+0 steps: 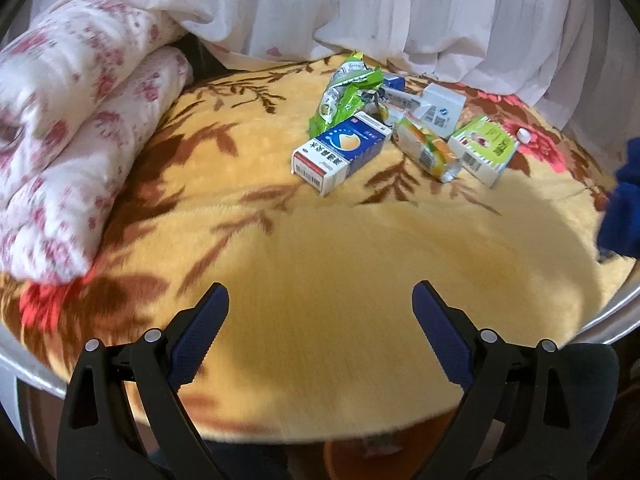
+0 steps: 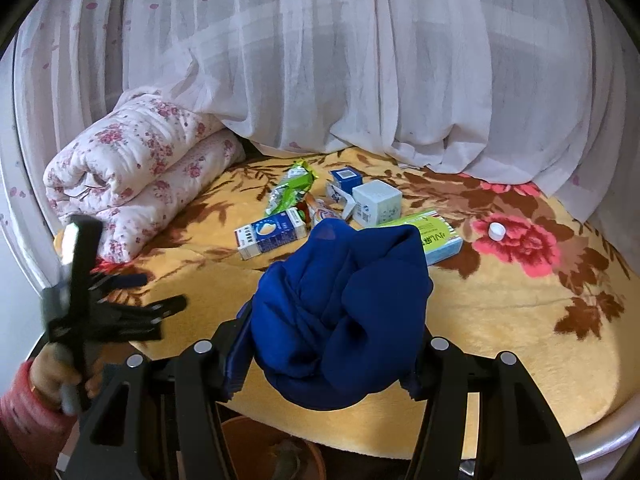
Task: Collect trash
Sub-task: 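Lift the blue cloth with the right gripper while the left moves toward the milk carton, then grasp the white-and-blue milk carton with the left gripper, then carry the carton and blue cloth down over the orange bin, then open both grippers to drop the carton and cloth into the bin, then raise both open tools back toward the remaining trash on the bed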
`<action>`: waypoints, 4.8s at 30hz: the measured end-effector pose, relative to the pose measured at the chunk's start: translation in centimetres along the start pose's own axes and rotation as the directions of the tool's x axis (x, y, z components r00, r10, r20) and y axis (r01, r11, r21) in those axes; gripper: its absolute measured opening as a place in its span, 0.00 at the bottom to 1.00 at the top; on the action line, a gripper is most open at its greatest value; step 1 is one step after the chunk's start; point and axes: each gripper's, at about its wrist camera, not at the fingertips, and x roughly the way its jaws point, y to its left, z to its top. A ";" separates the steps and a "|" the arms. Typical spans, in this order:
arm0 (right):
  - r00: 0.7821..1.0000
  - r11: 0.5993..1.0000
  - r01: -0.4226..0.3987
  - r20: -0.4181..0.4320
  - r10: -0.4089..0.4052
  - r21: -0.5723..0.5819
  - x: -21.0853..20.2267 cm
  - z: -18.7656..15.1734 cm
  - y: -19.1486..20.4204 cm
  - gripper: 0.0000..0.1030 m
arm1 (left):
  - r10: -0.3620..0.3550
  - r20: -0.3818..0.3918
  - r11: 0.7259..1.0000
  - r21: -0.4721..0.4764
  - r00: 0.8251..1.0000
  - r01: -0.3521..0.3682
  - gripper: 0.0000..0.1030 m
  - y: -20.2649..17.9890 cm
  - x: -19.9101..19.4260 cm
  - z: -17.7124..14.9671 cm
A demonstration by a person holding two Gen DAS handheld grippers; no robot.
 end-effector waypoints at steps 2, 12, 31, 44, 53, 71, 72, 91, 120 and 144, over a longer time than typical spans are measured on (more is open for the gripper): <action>1.000 1.000 -0.006 -0.001 0.006 -0.002 0.1 0.0 0.1 0.56 | 0.023 -0.004 0.999 0.042 1.000 -0.023 0.88 -0.1 1.4 1.2; 0.999 0.998 -0.033 -0.021 0.034 0.051 1.2 -0.3 -1.1 0.56 | -0.050 -0.054 0.986 0.159 0.997 0.058 0.88 0.0 9.5 8.5; 0.997 0.994 -0.050 -0.046 0.055 0.102 2.6 -0.5 -2.6 0.56 | -0.165 -0.177 0.951 0.231 0.970 0.204 0.60 0.1 13.7 10.4; 0.996 0.995 -0.084 -0.013 0.085 0.055 -0.2 -1.2 0.1 0.56 | -0.241 -0.046 0.963 0.111 0.970 0.244 0.59 2.4 2.6 6.1; 0.995 0.995 -0.102 -0.003 0.102 -0.004 -2.7 -2.2 2.2 0.56 | -0.253 0.039 0.965 0.076 0.967 0.249 0.59 2.2 -5.4 -0.1; 0.973 0.980 -0.166 -0.178 0.145 -0.106 -2.8 -8.9 6.2 0.56 | -0.304 -0.178 0.944 0.076 0.936 0.321 0.59 -1.6 -5.6 -12.3; 0.970 0.980 -0.167 -0.197 0.143 -0.107 -2.3 -9.5 6.3 0.56 | -0.304 -0.214 0.944 0.063 0.928 0.323 0.59 -1.7 -4.7 -13.2; 0.856 0.978 -0.194 -0.501 0.130 -0.077 7.2 -18.3 6.5 0.56 | -0.235 -0.579 0.965 -0.046 0.780 0.256 0.59 -4.0 6.4 -20.0; 0.787 0.990 -0.140 -0.606 0.113 0.003 12.5 -20.5 5.2 0.65 | -0.173 -0.709 0.982 -0.075 0.683 0.170 0.70 -5.5 10.4 -23.6; 0.847 0.992 -0.120 -0.518 0.121 0.035 8.4 -17.9 3.4 0.75 | -0.111 -0.612 0.991 -0.008 0.783 0.134 0.77 -5.0 6.7 -20.7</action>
